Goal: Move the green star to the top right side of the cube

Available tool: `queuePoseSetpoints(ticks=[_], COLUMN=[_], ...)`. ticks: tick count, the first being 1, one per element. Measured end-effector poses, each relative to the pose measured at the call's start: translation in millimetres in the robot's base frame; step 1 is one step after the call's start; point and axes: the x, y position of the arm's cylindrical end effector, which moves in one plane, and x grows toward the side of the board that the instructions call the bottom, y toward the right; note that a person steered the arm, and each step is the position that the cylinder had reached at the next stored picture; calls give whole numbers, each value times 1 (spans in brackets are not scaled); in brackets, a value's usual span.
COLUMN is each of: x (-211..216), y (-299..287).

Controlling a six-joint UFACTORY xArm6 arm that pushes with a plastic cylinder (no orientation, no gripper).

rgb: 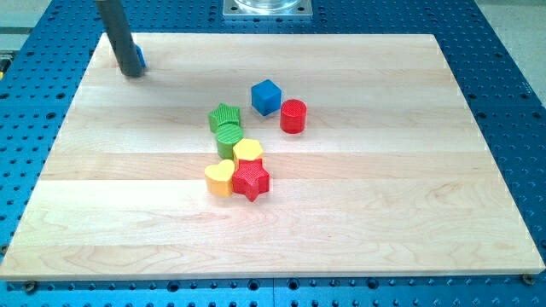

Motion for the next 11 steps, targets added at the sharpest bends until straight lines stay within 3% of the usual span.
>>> queuePoseSetpoints(ticks=[2,3,4,5,6,8,9,11], x=[15,48,105,150,150,92,89,19], y=[138,119,56,110,159,232,261,328])
